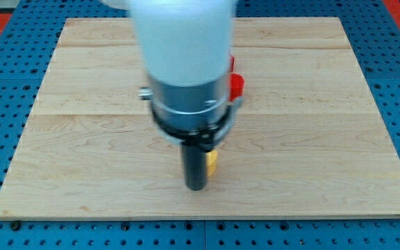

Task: Slide yellow heart towards center right

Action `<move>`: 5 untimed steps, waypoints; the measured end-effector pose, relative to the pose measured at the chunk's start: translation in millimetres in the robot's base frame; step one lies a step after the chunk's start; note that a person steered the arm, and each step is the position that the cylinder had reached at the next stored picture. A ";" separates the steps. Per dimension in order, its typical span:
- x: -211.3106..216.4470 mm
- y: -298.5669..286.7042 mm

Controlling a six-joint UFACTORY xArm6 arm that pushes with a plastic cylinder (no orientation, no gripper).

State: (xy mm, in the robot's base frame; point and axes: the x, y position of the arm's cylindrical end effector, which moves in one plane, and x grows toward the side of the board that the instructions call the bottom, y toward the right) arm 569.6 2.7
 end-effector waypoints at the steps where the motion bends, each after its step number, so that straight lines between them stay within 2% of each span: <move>1: -12.0 -1.8; 2: -40.7 -49.3; 3: -45.1 24.5; 5: -28.0 32.6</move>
